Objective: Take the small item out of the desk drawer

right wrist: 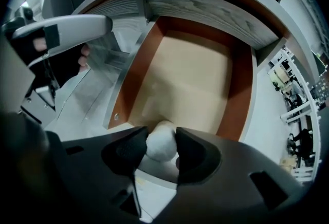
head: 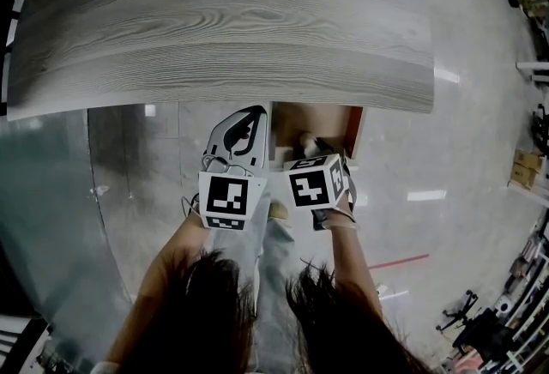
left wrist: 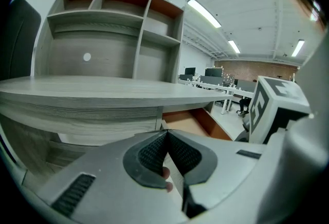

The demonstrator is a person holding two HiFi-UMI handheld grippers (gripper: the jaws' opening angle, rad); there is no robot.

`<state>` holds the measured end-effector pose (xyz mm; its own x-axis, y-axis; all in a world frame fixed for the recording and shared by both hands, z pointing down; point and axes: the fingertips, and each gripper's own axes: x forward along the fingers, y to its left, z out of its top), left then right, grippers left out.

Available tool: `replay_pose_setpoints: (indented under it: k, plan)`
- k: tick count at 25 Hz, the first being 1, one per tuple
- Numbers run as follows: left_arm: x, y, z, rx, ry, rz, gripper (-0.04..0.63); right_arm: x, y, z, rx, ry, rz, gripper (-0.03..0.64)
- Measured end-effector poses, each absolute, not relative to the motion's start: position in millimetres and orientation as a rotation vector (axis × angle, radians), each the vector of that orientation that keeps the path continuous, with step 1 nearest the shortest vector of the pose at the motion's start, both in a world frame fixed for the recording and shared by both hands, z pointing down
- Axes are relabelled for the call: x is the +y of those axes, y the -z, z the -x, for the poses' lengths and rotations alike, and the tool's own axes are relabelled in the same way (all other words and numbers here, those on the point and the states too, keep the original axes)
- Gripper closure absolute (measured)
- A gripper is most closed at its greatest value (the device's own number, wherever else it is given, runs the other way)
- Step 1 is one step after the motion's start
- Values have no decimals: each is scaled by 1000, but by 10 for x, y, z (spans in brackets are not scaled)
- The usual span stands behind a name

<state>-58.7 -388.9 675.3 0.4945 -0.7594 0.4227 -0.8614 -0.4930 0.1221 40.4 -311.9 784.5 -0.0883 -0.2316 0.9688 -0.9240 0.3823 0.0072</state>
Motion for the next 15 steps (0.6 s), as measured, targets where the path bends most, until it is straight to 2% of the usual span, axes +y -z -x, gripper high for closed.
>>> replay_pose_setpoints:
  k: [15]
  plan:
    - [-3811, -6707, 511, -1384, -465, -2426, 583, -3095, -7648, -411, -1667, -797, -1119, 449]
